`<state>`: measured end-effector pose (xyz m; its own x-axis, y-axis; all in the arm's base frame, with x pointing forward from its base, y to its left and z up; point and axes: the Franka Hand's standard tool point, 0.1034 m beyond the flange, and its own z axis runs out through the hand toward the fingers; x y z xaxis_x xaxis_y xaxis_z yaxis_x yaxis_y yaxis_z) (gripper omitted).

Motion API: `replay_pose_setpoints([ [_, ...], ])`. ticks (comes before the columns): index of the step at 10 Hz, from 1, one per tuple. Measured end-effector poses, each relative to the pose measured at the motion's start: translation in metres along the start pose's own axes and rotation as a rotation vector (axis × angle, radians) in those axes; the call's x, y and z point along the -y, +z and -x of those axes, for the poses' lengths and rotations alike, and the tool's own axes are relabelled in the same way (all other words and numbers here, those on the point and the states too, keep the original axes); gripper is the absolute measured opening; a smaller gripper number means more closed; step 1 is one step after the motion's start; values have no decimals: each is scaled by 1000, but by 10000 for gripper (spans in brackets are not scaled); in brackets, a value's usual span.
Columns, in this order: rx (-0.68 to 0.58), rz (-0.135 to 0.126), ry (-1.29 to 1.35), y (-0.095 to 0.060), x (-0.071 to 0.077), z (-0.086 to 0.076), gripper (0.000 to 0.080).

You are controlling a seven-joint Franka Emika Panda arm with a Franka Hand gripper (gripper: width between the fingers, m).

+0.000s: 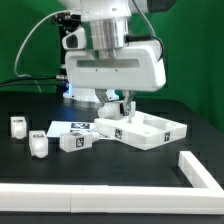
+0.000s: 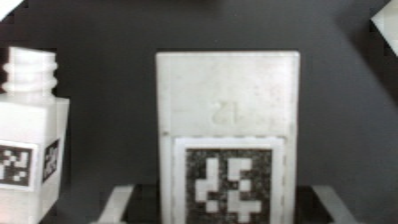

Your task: Assemble one leg

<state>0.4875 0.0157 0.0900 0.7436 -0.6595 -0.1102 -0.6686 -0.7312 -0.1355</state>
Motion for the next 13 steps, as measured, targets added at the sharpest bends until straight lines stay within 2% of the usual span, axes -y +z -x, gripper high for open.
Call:
replay_pose_setpoints([
  [3,1,1,-9,1,-1,-1,284],
  [4,9,-2,-52,1,-15,-1,284],
  [6,19,18,-68,-2,-82,-2,285],
  [7,-5,35,-52,5,-108,-2,285],
  [8,-12,41,-46,8,-115,1,285],
  [11,-7,41,-53,9,-112,2,285],
  [12,-11,38,-81,10,-116,0,285],
  [13,-17,34,-97,15,-138,-2,285],
])
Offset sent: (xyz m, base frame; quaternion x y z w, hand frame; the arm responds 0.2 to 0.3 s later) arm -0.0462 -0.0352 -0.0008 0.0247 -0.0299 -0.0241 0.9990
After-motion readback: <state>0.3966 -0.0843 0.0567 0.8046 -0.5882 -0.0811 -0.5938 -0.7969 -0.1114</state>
